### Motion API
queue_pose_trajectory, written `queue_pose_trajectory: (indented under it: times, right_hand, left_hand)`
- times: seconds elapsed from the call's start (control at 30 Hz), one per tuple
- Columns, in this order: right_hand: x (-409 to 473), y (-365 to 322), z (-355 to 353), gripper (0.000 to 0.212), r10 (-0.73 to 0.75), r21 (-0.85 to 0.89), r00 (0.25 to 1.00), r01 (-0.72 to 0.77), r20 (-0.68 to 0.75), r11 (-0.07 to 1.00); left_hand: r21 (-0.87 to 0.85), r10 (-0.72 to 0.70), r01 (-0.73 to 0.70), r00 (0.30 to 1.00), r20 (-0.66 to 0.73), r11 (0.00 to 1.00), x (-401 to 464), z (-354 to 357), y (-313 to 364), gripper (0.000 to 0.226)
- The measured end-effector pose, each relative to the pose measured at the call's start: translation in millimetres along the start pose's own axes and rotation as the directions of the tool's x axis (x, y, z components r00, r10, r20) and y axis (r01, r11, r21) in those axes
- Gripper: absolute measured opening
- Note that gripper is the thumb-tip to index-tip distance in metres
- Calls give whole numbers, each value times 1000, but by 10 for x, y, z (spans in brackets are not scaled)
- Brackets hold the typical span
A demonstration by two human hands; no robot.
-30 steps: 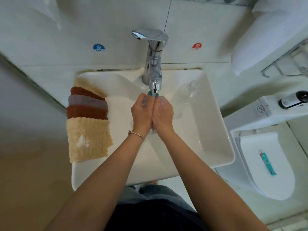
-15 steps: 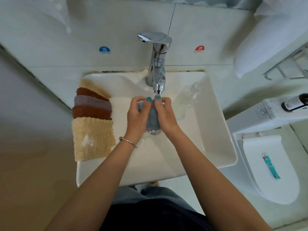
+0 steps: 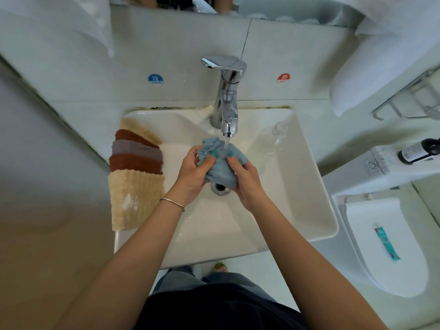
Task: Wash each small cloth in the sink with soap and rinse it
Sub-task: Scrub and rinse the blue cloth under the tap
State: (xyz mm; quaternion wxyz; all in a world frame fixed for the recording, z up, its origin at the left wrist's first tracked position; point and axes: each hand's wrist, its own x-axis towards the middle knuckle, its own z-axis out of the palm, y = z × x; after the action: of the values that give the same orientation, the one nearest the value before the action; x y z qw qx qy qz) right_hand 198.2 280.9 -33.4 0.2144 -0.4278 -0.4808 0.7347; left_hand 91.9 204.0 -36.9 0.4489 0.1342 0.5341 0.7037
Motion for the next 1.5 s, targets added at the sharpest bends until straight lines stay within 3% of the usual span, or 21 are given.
queue_pose_trajectory:
  times: [0.07,0.13,0.27,0.33,0.43,0.53,0.67,0.8,0.9,1.07,1.2,1.3,1.5]
  right_hand:
    - [-34,-8,1,23,-57,-52,997,54,-53,997]
    - [-52,-39,-6,13,-142,-153,986,128,-85,980]
    - [1,-53,1,14,-247,-327,968,217,-50,920]
    - [25,-51,18,16,-284,-391,959,252,-25,885]
    - [20,-45,83,20,-305,-398,952,285,15,872]
    - [-25,-30,173,25,-296,-311,955,275,-21,910]
    - [-21,-50,129,7,-217,-122,966,201,-143,972]
    - [-68,-15,-82,19,-156,-172,962,119,-224,978]
    - [-131,17,-158,18,-152,-189,955,105,-256,976]
    - [-140,-21,38,40,-301,-185,942,272,-149,944]
    - [-89,-16,285,23,-332,-283,940,298,-79,912]
    - [-98,-12,333,22,-329,-307,943,298,-52,904]
    - [-174,-20,-44,17,-359,-258,921,314,-151,914]
  left_hand:
    - [60,27,-28,999,18,998,-6,8,-1,42]
    - [197,48,-54,998,34,979,0,-40,12,47]
    - [305,105,-98,994,-7,947,12,-74,36,15]
    - [396,157,-98,981,-118,913,61,-60,2,7]
    - [239,80,25,905,-419,971,127,-3,-64,12]
    - [113,6,65,843,-538,991,111,139,-45,23]
    - [-18,-26,21,918,-396,1000,39,305,-33,10]
    - [201,83,-36,968,-235,979,-31,389,-67,8]
    - [297,153,-103,977,-148,949,-90,462,-63,7]
    - [323,213,-152,963,-163,934,-127,284,11,30]
    - [321,294,-223,936,-194,921,-194,35,50,60]
    - [346,319,-246,932,-172,905,-236,-31,-21,51]
    - [380,332,-282,941,-72,881,-182,277,-94,34]
